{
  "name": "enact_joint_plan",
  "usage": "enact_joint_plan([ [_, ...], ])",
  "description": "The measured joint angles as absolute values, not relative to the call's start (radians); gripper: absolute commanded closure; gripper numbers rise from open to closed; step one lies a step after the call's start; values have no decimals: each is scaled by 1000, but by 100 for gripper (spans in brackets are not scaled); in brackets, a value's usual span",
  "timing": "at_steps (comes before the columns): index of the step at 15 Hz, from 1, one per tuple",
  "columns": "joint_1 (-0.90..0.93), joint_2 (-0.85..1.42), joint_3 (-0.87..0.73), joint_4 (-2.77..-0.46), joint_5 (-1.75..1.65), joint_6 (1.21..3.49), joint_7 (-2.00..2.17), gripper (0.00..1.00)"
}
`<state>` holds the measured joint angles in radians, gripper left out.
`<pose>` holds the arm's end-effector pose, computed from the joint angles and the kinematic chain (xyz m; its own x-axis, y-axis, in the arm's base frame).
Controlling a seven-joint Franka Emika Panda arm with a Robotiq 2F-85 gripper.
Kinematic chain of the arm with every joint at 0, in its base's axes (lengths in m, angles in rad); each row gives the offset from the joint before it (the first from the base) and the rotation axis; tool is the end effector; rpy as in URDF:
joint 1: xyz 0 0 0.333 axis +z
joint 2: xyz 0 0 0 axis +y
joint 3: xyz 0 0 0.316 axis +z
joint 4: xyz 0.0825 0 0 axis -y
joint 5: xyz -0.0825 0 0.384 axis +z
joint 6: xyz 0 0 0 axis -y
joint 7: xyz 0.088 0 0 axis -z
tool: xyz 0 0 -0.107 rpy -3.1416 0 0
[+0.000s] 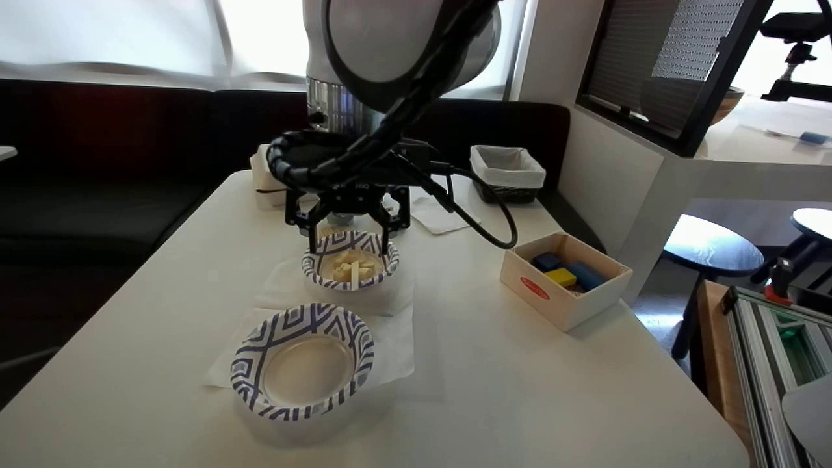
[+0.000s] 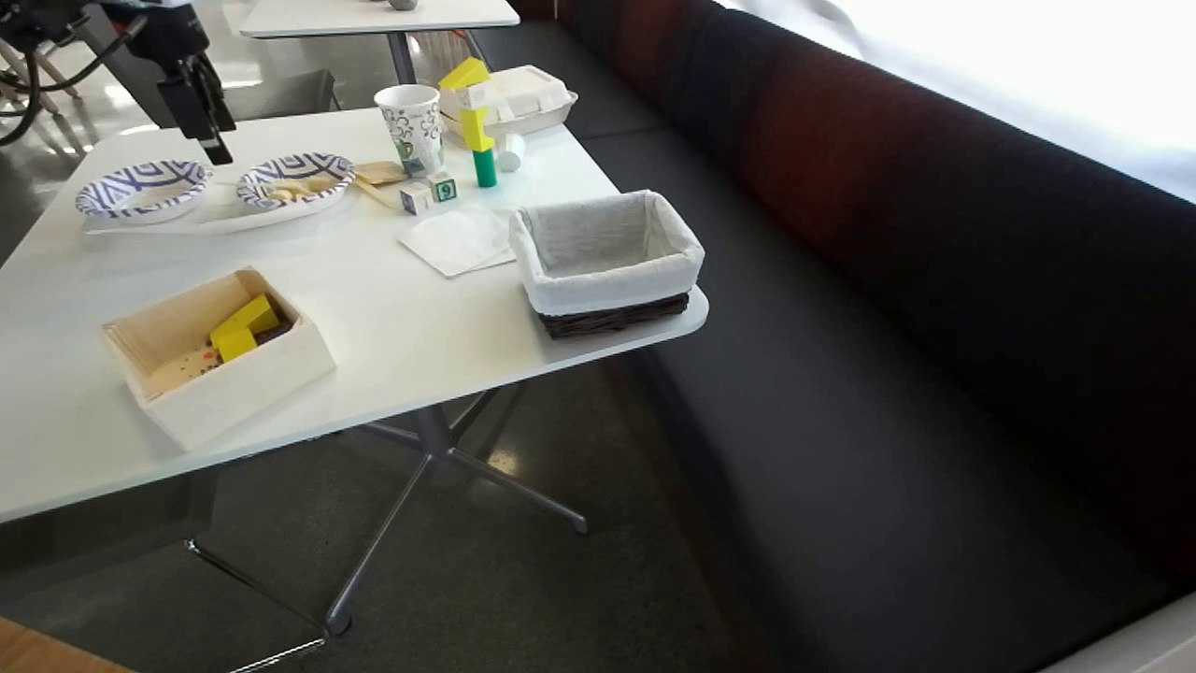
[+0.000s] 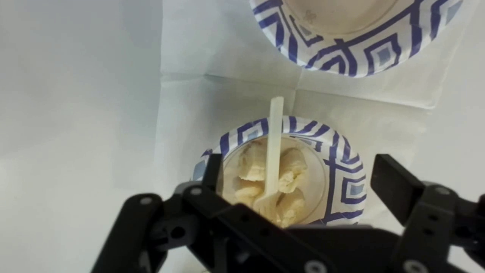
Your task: Use the fork to place one white object from the right bowl to the bowl on the left.
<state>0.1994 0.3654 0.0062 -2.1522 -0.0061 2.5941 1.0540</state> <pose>0.5650 0.1179 0.2353 0.6632 -0.7475 0.0389 -0.7447 -0.6641 -0.0658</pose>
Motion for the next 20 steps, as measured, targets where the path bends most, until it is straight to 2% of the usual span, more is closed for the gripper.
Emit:
enact_joint_plan([
  [4, 198, 371, -5, -2147, -5, 2594, 1054, 0],
  [5, 198, 375, -10, -2145, -5, 2594, 1054, 9],
  [6, 197, 380, -14, -2144, -5, 2594, 1054, 27],
  [9, 198, 398, -22, -2138, -5, 2594, 1054, 51],
  [10, 198, 403, -24, -2136, -5, 2594, 1054, 54],
  [11, 198, 408, -25, -2134, -5, 2594, 1054, 64],
  [17, 202, 431, -25, -2123, -5, 2594, 1055, 59],
  [20, 206, 442, -25, -2117, -5, 2594, 1055, 64],
])
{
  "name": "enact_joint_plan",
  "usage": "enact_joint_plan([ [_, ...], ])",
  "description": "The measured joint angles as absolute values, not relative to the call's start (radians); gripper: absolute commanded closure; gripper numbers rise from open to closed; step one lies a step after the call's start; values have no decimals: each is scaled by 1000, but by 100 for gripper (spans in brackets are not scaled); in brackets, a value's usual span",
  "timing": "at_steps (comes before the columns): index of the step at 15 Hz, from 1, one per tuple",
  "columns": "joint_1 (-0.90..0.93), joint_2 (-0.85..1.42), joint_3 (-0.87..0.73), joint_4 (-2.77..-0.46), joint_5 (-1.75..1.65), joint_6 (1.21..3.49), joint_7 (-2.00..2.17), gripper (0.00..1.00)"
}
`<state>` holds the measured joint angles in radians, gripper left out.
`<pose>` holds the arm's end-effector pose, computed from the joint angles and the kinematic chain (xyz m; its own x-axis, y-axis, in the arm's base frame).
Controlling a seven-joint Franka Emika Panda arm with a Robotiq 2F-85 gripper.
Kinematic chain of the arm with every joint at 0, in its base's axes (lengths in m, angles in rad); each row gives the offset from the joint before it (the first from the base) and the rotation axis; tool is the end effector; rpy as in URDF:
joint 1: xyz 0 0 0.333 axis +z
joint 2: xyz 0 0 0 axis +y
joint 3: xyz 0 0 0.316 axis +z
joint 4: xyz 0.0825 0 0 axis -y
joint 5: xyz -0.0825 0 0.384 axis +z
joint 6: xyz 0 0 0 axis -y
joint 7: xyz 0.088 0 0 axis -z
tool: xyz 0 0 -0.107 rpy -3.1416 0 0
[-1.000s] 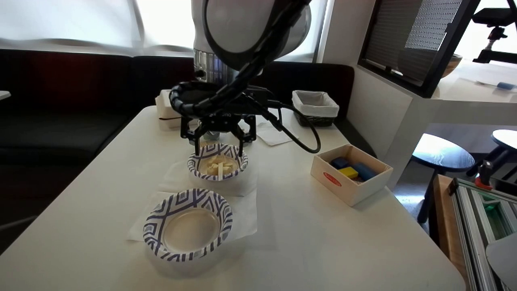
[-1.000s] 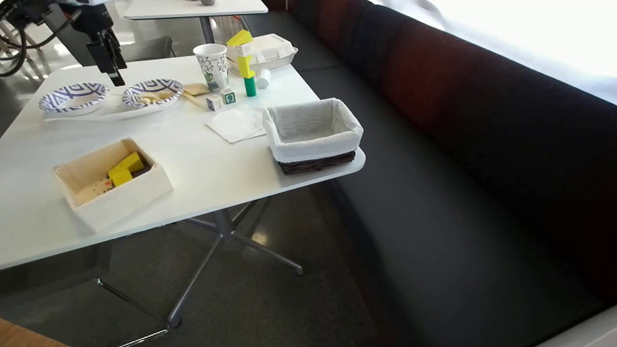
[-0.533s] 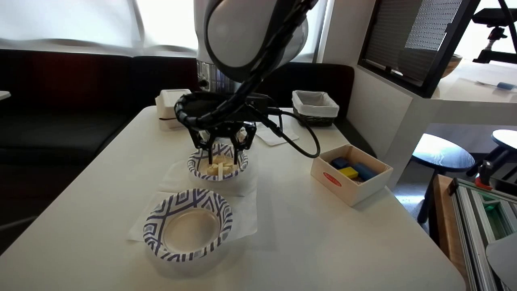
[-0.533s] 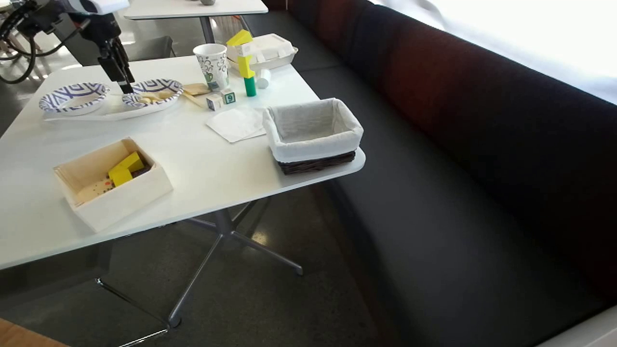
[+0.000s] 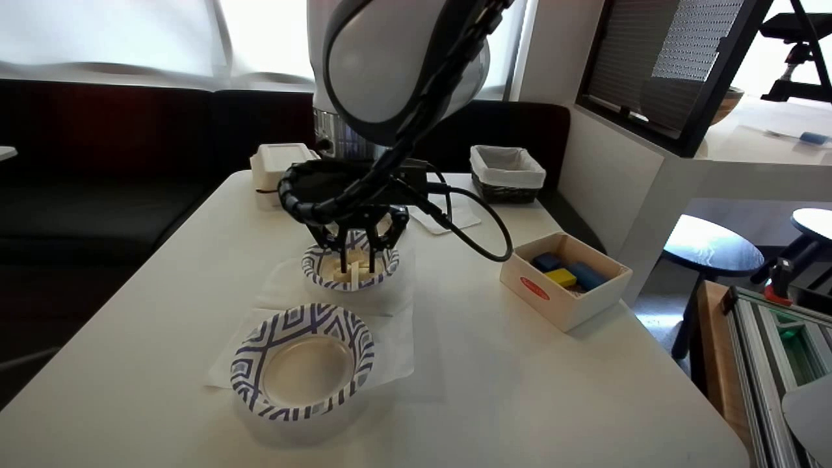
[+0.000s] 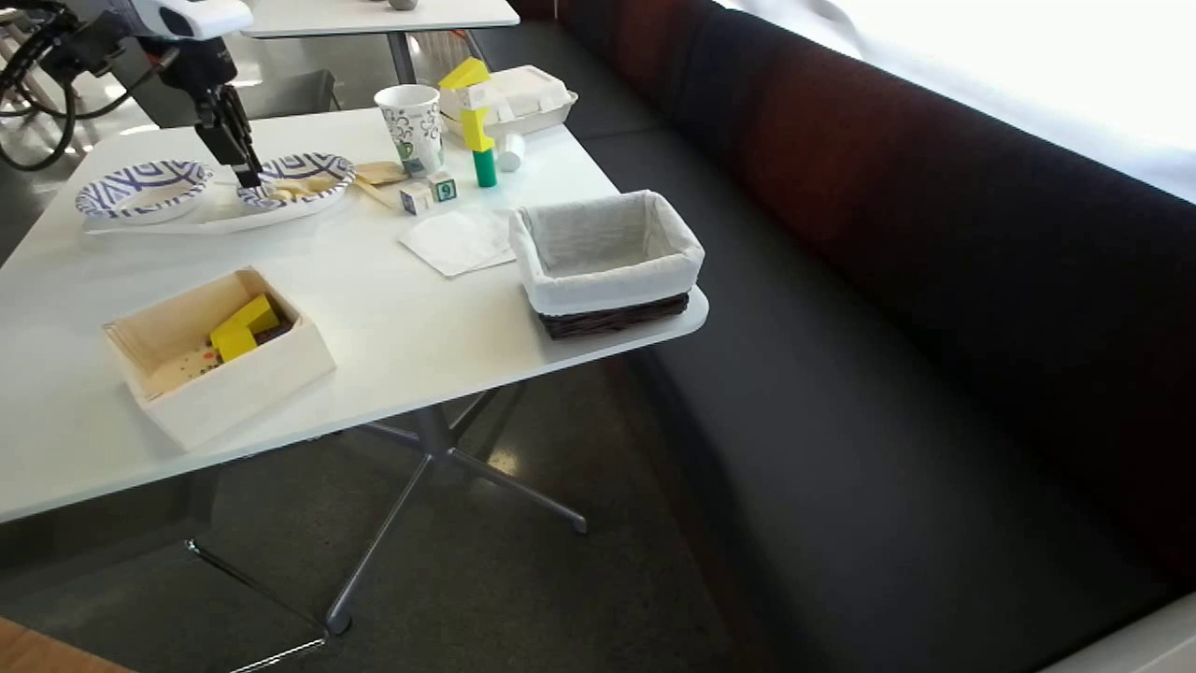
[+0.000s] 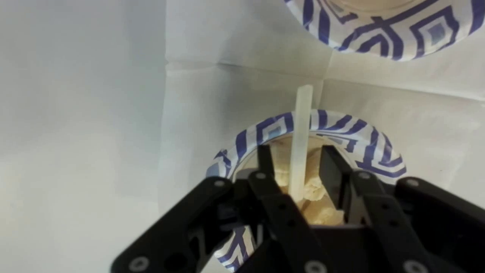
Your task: Use the fork to place one white object from the right bowl to the bowl on the left.
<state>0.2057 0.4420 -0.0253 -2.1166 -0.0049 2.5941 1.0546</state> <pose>0.5723 0.1045 0.2045 0.6462 -0.7626 0.0293 -0.7622 -0.6469 -0.0242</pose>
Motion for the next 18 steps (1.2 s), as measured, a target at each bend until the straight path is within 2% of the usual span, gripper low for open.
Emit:
enact_joint_plan([
  [5, 213, 457, -25, -2104, -4, 2594, 1055, 72],
  [10, 215, 470, -25, -2091, -2, 2594, 1055, 68],
  [18, 215, 489, -26, -2074, -2, 2599, 1055, 73],
])
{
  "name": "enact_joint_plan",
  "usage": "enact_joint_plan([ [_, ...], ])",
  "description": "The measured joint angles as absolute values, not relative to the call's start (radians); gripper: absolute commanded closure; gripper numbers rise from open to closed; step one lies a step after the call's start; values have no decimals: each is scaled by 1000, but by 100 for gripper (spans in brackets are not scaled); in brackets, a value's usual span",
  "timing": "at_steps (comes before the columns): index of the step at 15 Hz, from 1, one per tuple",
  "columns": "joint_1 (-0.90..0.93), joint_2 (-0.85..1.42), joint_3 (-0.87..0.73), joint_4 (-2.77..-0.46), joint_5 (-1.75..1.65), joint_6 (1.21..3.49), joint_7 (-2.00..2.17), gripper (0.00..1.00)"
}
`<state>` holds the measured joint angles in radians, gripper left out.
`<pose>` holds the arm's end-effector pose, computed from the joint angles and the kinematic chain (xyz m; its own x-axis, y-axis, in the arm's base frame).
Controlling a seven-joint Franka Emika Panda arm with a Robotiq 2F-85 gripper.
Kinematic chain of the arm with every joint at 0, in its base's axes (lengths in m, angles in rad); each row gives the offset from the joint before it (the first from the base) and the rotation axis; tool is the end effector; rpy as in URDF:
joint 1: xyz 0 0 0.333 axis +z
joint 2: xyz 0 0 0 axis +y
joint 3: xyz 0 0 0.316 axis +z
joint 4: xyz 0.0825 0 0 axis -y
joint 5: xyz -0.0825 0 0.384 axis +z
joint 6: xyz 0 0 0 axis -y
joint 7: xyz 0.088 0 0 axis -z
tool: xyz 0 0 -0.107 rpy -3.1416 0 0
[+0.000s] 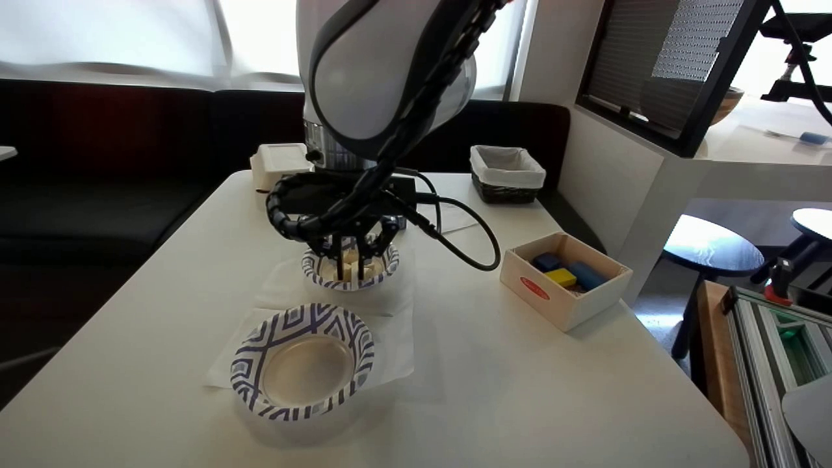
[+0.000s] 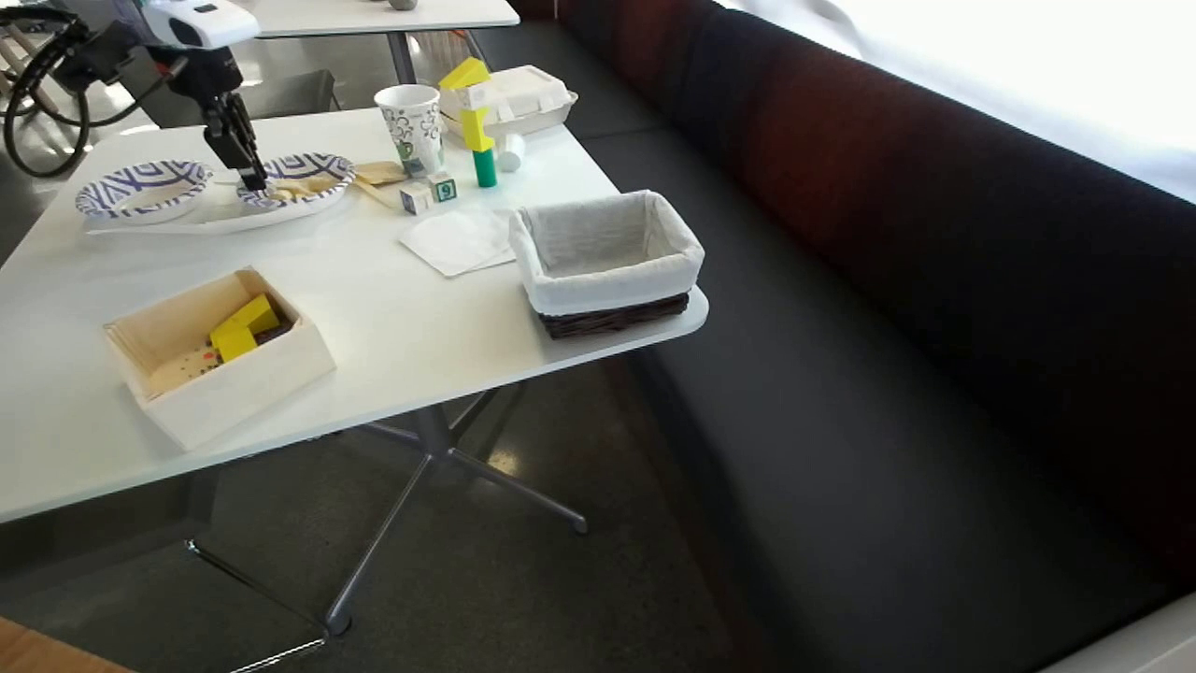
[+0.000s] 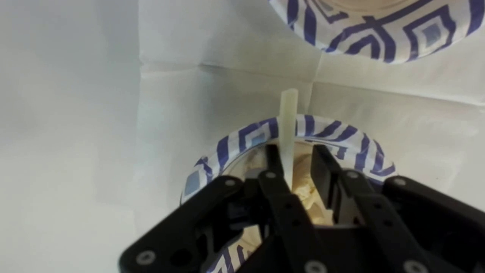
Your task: Use the fork to place one white object from the right bowl to the bowl on the left.
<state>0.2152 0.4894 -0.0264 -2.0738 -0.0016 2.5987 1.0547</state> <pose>0.5816 0.1113 0.1930 0.6510 -0.7586 0.0291 -0.7582 -0.6516 -0.0244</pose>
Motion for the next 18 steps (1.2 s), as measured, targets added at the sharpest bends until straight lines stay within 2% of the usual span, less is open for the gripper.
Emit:
enact_joint_plan([
  [3, 215, 498, -27, -2067, -1, 2603, 1055, 72],
  [4, 215, 500, -27, -2066, 0, 2603, 1055, 91],
  [6, 215, 503, -27, -2066, 0, 2603, 1055, 100],
  [8, 215, 503, -27, -2065, 1, 2603, 1055, 97],
  [15, 214, 430, -26, -2066, 26, 2590, 1062, 97],
  [18, 191, 374, -3, -2048, 103, 2457, 1035, 97],
])
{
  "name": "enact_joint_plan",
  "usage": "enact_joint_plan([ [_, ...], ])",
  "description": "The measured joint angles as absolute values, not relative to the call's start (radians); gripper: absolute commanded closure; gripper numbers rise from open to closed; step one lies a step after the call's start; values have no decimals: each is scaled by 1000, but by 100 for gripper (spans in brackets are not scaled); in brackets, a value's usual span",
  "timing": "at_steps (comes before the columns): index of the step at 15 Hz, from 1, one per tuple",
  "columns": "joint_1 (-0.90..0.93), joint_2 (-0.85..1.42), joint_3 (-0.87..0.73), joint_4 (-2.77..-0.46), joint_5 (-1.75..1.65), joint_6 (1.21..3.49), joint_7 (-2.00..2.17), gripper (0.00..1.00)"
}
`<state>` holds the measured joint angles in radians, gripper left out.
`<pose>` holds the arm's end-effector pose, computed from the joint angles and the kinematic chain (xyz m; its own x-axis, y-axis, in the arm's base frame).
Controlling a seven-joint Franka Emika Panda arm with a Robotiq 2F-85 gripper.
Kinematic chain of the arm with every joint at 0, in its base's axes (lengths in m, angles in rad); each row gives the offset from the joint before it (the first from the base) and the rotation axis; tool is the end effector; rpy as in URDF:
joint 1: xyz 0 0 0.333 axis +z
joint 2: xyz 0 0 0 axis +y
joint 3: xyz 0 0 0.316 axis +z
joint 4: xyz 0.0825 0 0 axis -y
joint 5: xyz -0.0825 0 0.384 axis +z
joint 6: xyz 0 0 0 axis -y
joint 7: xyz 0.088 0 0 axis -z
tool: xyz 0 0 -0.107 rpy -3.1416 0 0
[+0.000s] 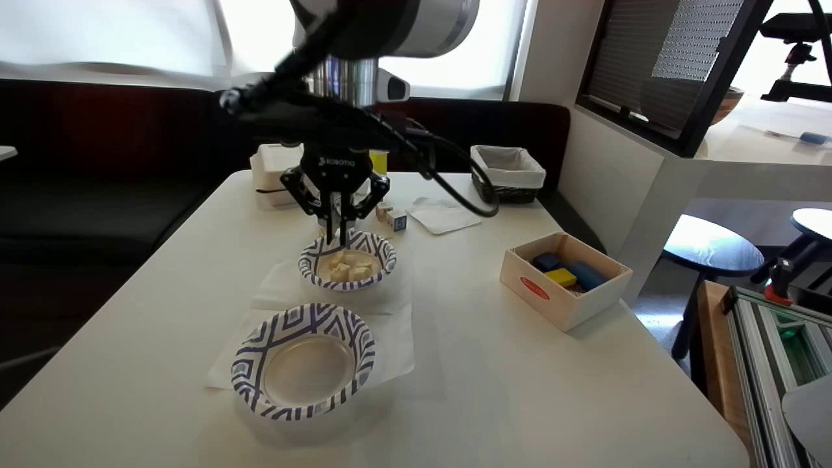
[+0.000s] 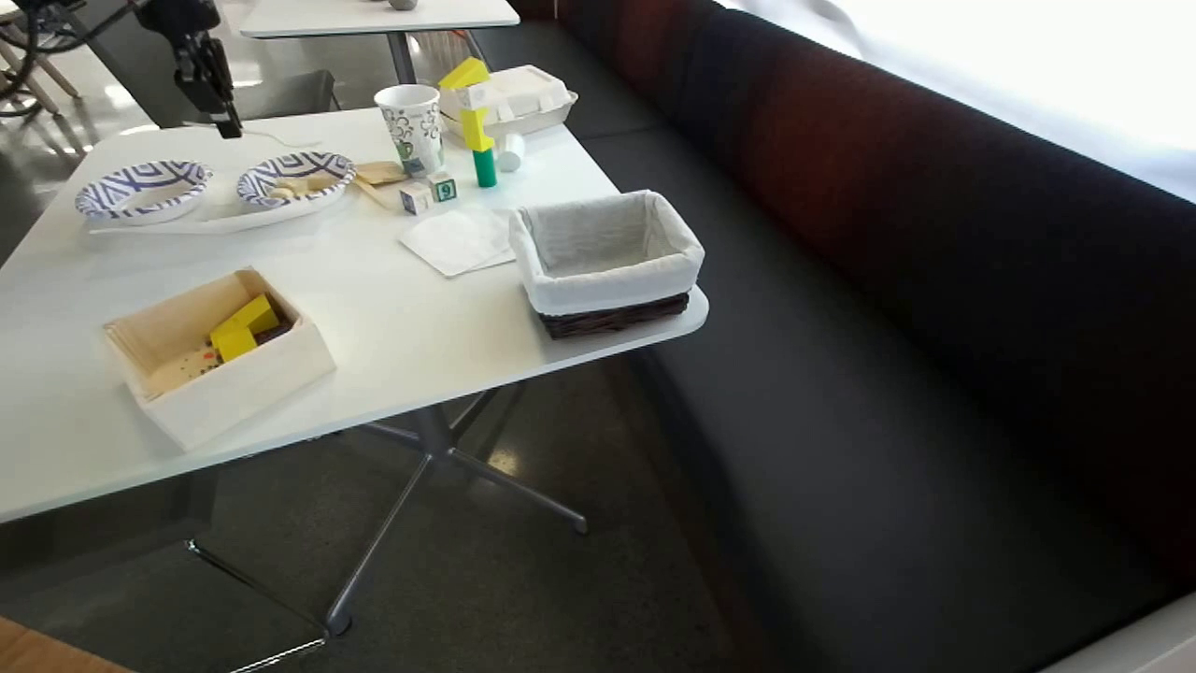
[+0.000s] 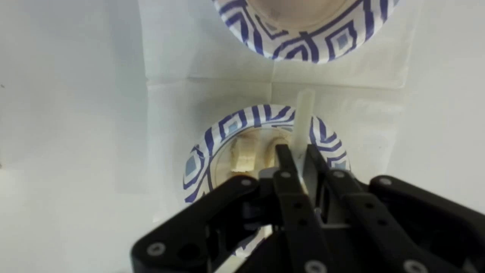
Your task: Use the fork to place one white object from the right bowl to the bowl on the left.
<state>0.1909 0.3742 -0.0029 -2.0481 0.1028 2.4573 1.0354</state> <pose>0.5885 0.1119 0.2586 0.6018 -0.7976 -0.0407 -0.7983 -0.5991 -0.0618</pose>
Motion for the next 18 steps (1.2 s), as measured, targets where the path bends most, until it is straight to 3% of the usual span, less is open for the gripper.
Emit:
enact_joint_plan([
  [2, 160, 351, 19, -2009, 174, 2299, 997, 97],
  [3, 144, 347, 25, -1981, 203, 2217, 977, 88],
  [5, 134, 344, 23, -1962, 206, 2194, 971, 88],
  [6, 136, 345, 23, -1965, 206, 2194, 971, 97],
  [11, 141, 368, 25, -1943, 193, 2119, 980, 97],
  [15, 162, 426, 27, -1841, 156, 1847, 1020, 97],
  [16, 164, 443, 31, -1803, 156, 1766, 1017, 88],
  [18, 166, 451, 33, -1783, 156, 1747, 1018, 88],
])
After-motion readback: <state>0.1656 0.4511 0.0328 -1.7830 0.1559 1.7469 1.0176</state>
